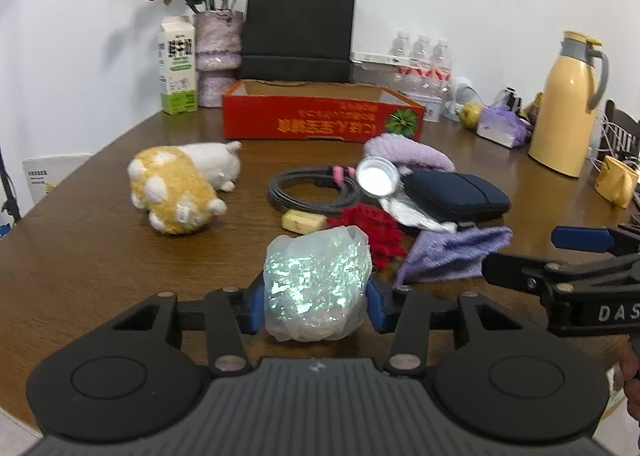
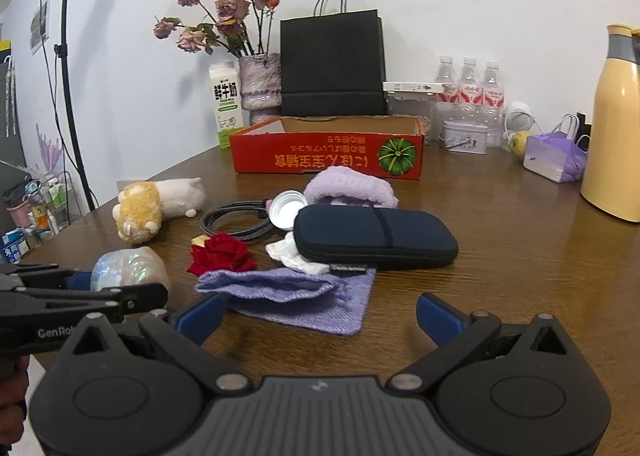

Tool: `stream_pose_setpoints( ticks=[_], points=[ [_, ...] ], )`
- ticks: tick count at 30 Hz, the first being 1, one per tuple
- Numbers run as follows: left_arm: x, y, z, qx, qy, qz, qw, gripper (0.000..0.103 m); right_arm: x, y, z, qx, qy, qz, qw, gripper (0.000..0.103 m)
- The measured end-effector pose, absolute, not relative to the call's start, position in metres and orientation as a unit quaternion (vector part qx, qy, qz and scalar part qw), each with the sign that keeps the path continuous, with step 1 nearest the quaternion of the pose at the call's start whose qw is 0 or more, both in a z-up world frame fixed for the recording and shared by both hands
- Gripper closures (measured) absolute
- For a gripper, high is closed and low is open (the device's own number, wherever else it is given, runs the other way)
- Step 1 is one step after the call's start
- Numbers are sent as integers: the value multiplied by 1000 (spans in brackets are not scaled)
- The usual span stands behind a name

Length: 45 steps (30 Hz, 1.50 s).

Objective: Organize objects
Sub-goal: 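Grasp the sparkly plastic bag with the left gripper while the right gripper grasps the lilac cloth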

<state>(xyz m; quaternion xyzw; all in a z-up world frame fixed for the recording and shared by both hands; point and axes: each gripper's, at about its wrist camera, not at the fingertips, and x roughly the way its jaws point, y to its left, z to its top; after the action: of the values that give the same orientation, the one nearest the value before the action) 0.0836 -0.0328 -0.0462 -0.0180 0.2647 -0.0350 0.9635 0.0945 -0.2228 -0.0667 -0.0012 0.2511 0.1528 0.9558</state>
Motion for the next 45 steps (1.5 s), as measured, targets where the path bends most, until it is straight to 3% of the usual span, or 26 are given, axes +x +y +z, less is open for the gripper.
stream_pose_setpoints(
  ticks=[25, 38, 45],
  points=[
    [98, 1, -40, -29, 248, -26, 968, 56, 169, -187, -79, -25, 350, 126, 928, 0],
    [98, 5, -43, -43, 249, -32, 967, 56, 165, -188, -88, -26, 334, 132, 933, 0],
    [95, 9, -41, -46, 245, -26, 968, 56, 154, -186, -86, -37, 315, 165, 934, 26]
  ],
)
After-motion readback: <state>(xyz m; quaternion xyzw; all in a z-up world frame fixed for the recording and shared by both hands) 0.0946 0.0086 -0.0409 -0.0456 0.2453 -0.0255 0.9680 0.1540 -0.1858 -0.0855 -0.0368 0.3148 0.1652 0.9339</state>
